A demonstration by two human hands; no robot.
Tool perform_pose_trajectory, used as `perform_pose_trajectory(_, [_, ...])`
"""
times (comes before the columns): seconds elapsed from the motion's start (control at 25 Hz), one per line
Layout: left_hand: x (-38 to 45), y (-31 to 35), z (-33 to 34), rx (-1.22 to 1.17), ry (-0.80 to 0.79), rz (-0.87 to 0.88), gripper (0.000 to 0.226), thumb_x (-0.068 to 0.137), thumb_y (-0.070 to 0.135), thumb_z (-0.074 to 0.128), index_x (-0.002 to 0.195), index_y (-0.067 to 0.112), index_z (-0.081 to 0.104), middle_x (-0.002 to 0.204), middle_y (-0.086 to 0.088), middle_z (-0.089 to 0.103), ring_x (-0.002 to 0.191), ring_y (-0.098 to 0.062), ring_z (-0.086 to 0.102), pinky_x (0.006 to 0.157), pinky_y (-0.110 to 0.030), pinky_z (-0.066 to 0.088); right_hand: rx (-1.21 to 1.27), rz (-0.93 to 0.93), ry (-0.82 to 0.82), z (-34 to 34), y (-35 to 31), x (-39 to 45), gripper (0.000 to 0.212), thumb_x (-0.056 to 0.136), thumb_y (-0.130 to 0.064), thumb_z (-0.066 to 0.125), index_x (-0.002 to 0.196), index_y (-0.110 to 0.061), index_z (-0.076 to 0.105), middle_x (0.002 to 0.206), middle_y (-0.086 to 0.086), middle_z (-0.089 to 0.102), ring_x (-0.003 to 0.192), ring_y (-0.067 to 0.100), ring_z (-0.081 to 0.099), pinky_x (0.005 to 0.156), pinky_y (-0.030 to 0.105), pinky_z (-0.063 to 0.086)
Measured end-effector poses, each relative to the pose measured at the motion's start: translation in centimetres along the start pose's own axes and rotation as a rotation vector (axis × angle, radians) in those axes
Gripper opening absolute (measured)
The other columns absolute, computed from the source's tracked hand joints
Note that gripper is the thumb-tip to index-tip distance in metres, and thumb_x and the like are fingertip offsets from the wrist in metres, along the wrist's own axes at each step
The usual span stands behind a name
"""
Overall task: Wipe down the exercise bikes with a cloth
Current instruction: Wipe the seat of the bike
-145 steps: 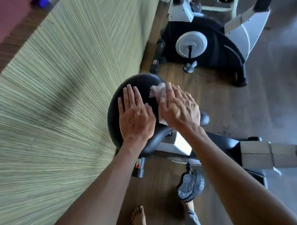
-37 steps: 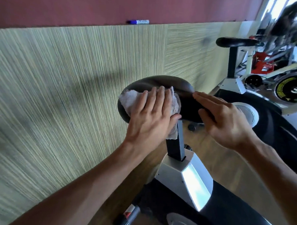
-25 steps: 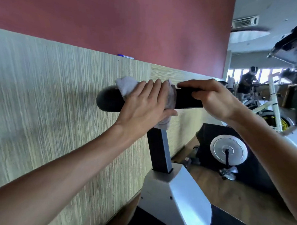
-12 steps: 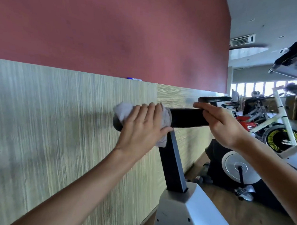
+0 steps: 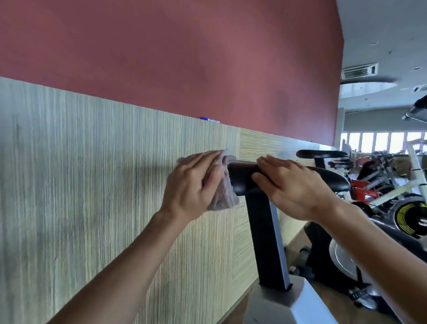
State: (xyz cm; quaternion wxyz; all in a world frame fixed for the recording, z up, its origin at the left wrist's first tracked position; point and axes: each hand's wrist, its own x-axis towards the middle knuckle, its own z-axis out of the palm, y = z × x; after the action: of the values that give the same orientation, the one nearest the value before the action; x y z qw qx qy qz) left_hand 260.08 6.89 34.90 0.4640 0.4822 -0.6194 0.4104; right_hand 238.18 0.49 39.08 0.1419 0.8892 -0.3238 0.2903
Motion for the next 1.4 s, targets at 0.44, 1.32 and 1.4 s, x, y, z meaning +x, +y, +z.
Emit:
perform_pose_trajectory(0.44, [4.0,1.0,-0.6,0.018,-0.378,-0.381,0.056,0.100,0.051,0.025,0.099,0.021,0.072,0.094,0.002,0.072,0.086,-0.016,0.065,0.085,-0.038,0.052,0.018,-0.030,0.019,1.3,-1.0,0.7,0.055,0.108,-0.043,0.024,0.159,-0.021,0.030,0.165,-0.004,0.028,0.154,0.011,0.019,0.123,0.028,0.009])
perform_pose_trajectory(1.32, [7.3,1.5,0.2,0.257,-0.755,-0.462,0.044,0.104,0.037,0.023,0.096,0.009,0.055,0.101,-0.004,0.060,0.092,-0.026,0.053,0.086,-0.041,0.043,0.142,-0.023,-0.026,0.5,-0.5,1.0,0.051,0.107,-0.039,0.034,0.157,-0.029,0.033,0.164,-0.009,0.031,0.151,0.018,0.028,0.119,0.033,0.021])
perform_pose_trajectory(1.4, [5.6,2.9,0.2,0.326,-0.683,-0.377,0.064,0.096,0.052,0.009,0.105,0.012,0.058,0.117,-0.009,0.064,0.106,-0.026,0.057,0.101,-0.047,0.043,0.126,-0.038,-0.009,0.7,-0.5,0.9,0.050,0.107,-0.037,0.034,0.157,-0.029,0.034,0.163,-0.009,0.033,0.150,0.018,0.029,0.119,0.033,0.022])
